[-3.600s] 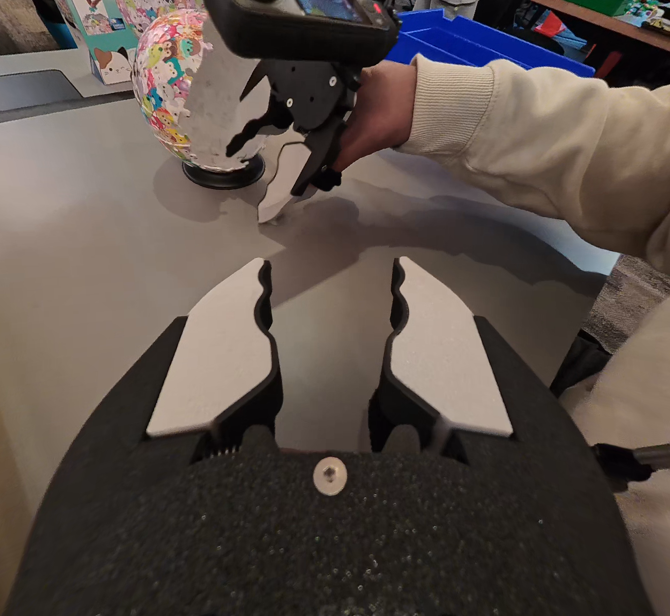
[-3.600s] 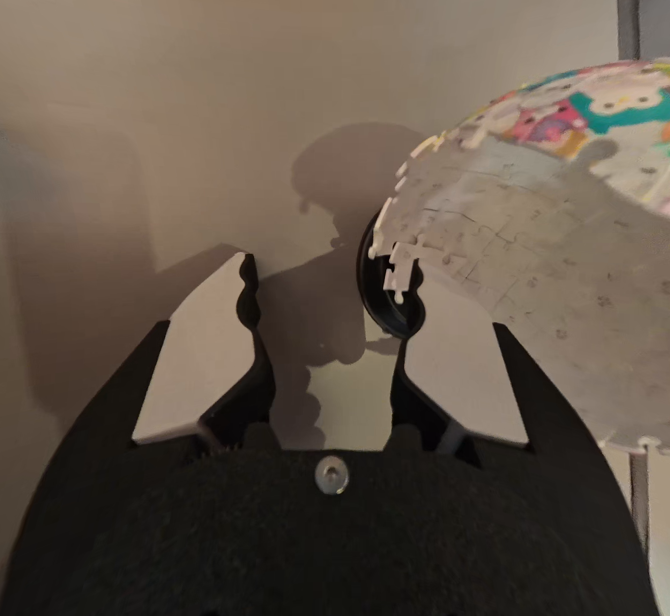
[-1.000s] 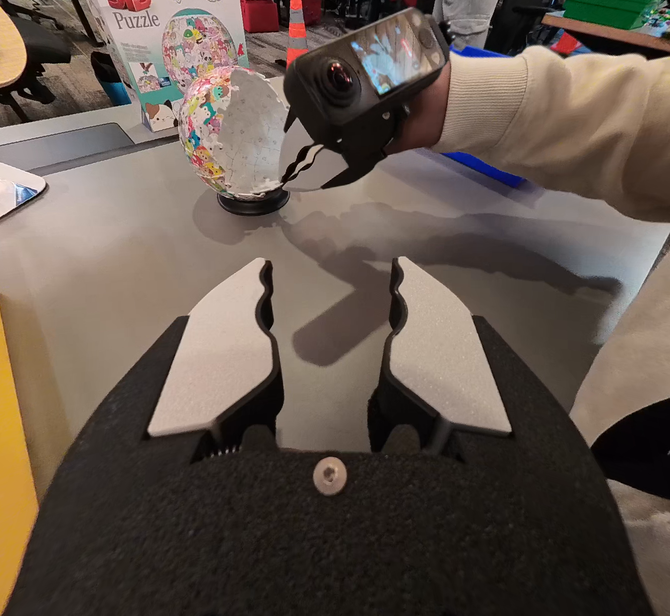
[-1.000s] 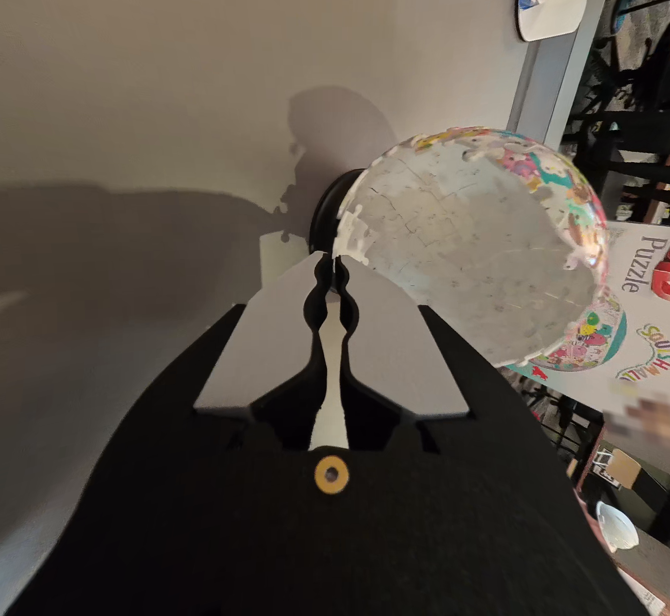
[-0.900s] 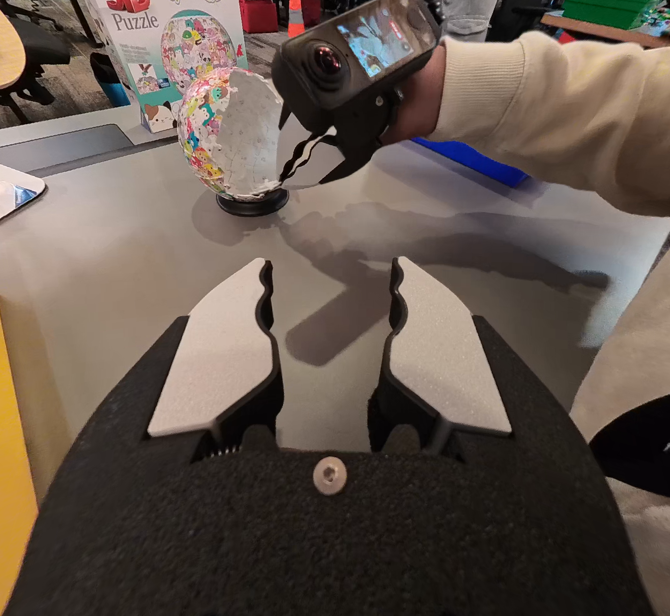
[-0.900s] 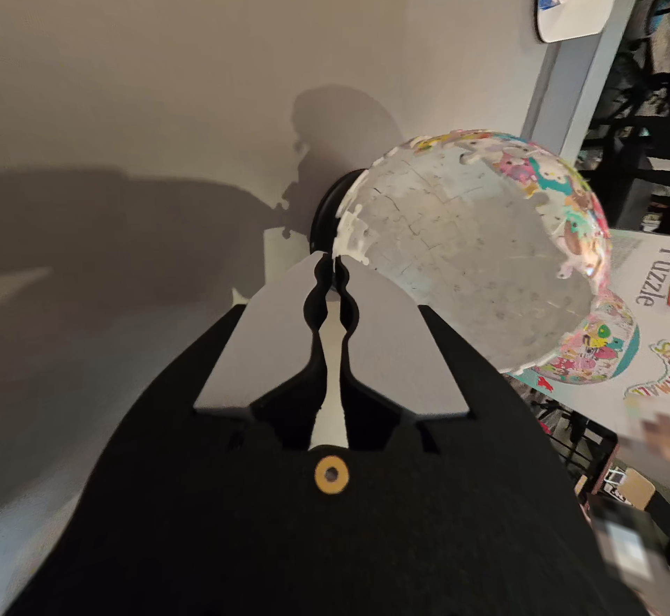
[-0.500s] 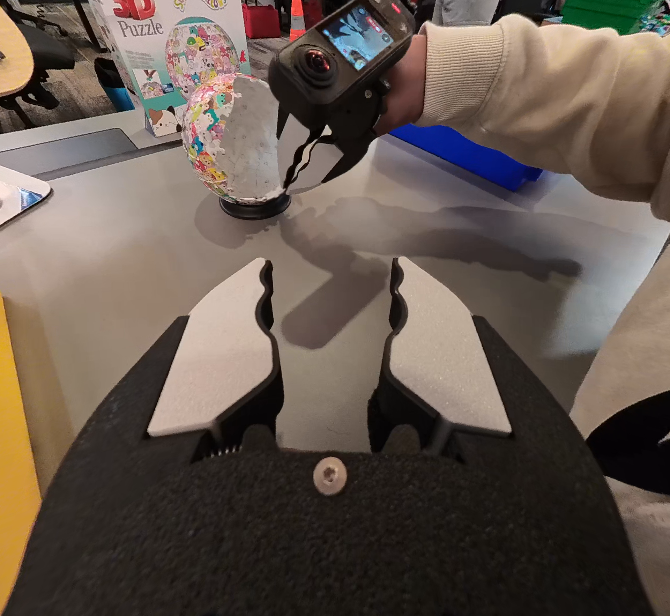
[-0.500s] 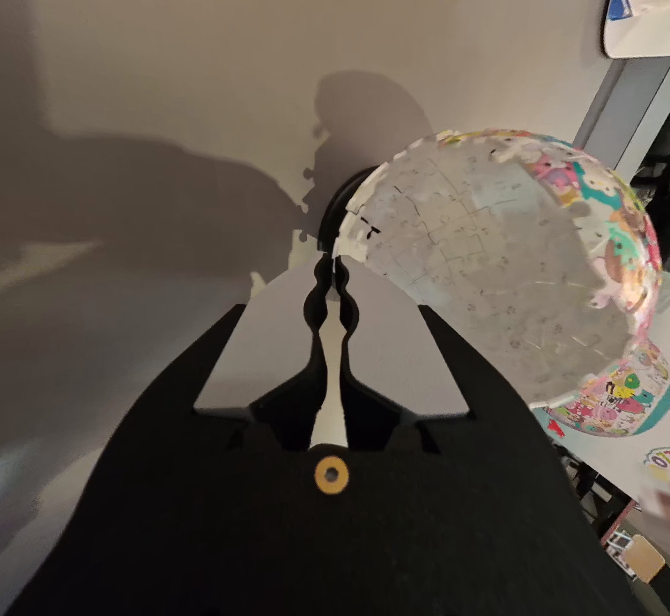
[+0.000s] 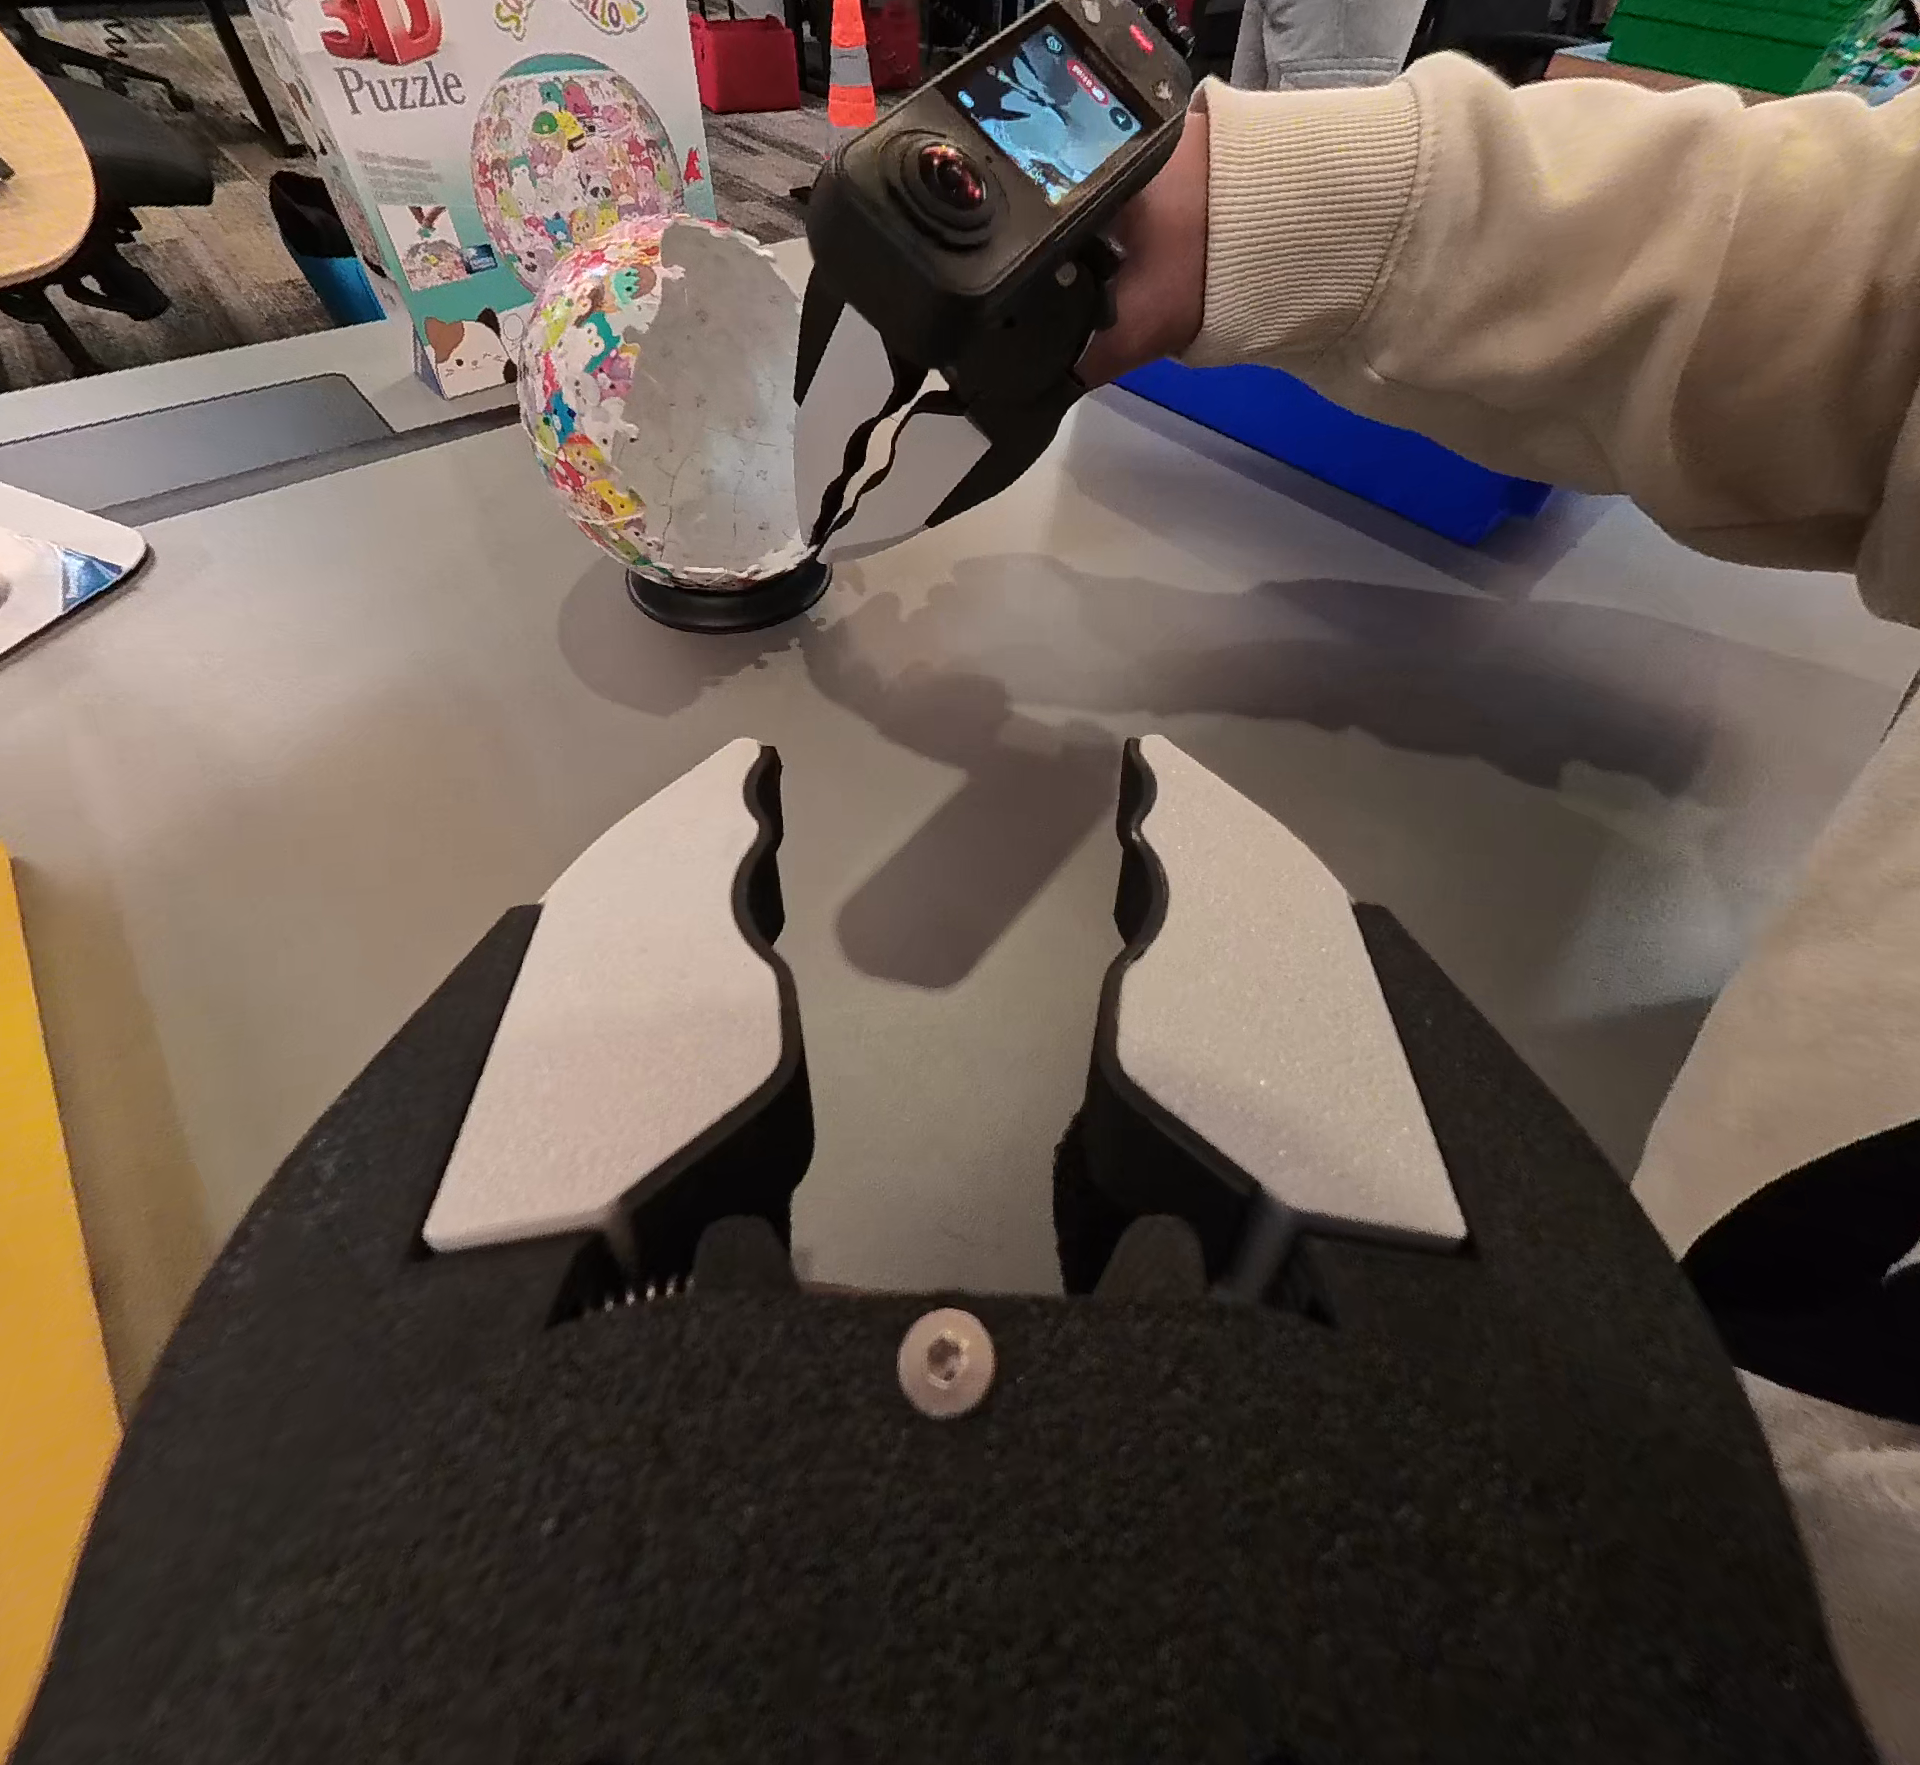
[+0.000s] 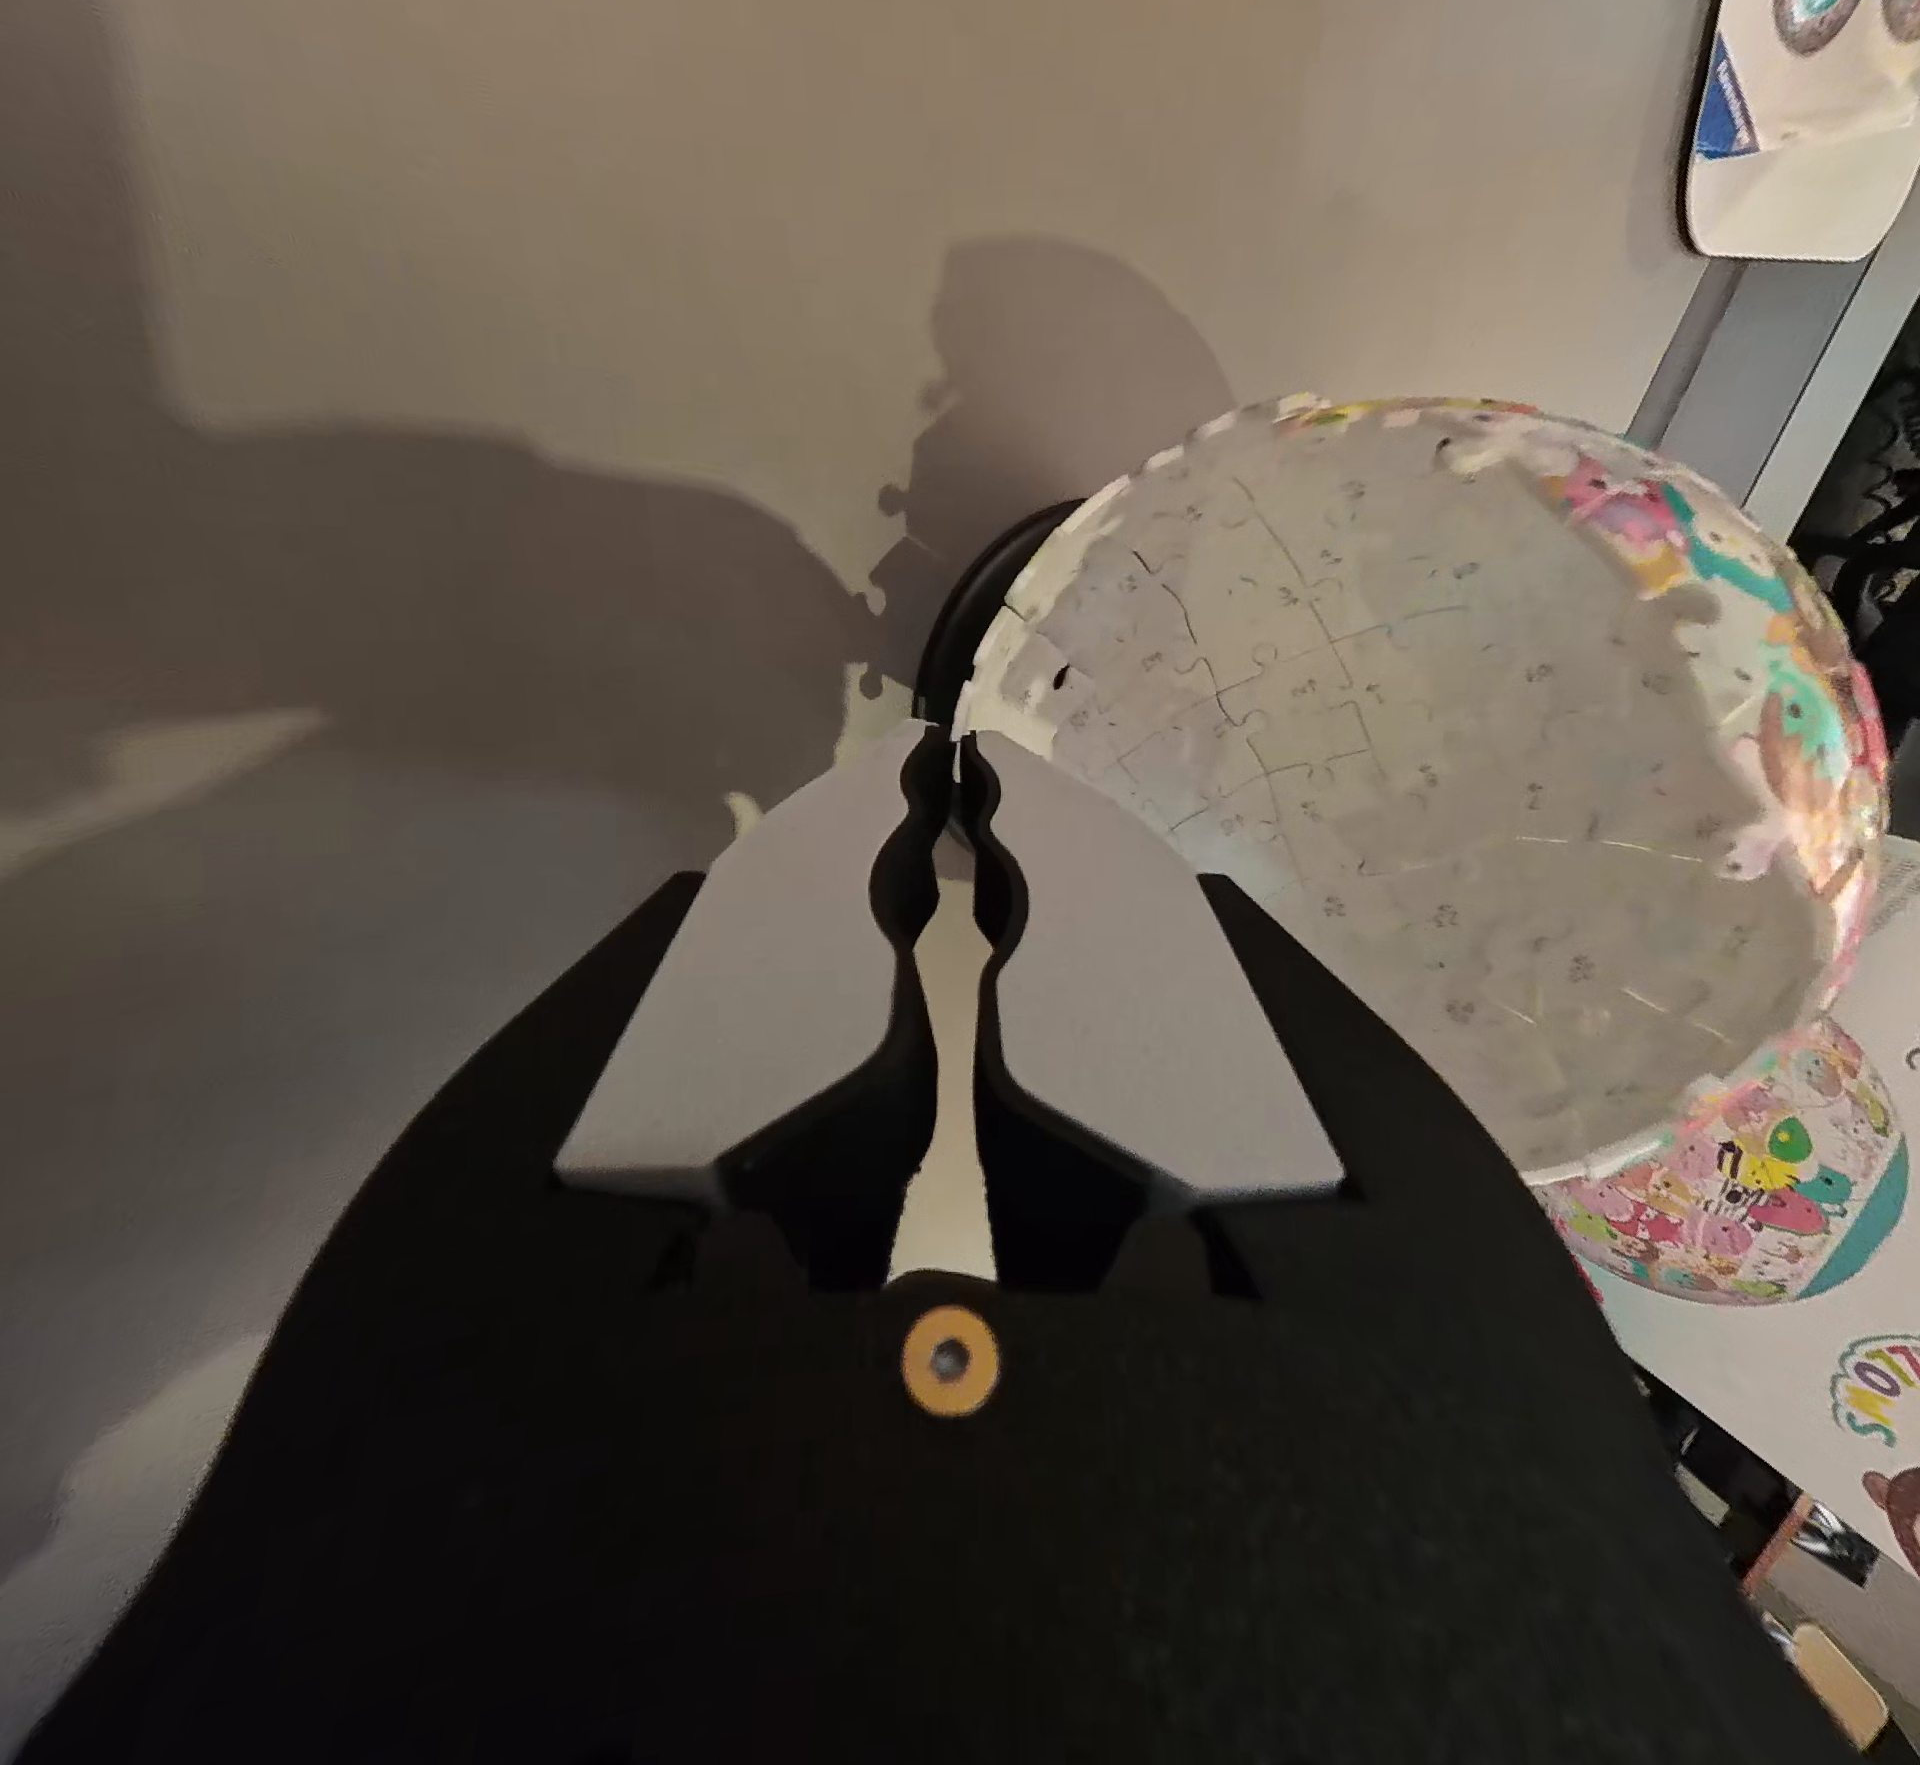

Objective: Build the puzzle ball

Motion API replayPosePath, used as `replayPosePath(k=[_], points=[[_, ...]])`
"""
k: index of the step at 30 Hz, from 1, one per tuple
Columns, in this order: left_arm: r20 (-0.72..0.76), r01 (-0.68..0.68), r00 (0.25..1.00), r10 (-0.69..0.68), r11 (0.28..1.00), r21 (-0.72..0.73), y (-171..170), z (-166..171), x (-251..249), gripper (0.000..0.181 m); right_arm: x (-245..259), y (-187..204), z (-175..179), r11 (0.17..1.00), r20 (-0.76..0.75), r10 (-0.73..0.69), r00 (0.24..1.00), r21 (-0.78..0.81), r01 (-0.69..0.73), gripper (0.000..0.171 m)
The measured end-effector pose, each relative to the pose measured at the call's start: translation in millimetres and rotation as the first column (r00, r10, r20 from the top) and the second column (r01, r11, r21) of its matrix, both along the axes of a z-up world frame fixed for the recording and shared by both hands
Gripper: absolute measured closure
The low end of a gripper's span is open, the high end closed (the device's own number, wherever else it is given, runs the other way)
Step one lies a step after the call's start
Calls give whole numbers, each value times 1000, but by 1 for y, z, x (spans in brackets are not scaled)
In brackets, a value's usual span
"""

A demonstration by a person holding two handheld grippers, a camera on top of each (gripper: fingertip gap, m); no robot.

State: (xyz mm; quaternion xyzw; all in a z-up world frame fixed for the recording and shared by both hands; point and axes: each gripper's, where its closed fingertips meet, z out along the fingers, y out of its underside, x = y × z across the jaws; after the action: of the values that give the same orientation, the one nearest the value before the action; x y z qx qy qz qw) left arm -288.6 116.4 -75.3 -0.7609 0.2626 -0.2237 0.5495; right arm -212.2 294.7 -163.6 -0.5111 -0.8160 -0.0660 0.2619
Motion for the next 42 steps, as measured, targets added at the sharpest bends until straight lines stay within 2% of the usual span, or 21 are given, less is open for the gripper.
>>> replayPosePath(k=[14,42], points=[[-5,7,1000,-7,1000,5,0,0,2,119,5,2,0,995,-28,90,996,-39,-92,169],[-9,13,1000,-13,1000,6,-1,1,4,119,10,3,3,990,2,119,993,-74,-119,169]])
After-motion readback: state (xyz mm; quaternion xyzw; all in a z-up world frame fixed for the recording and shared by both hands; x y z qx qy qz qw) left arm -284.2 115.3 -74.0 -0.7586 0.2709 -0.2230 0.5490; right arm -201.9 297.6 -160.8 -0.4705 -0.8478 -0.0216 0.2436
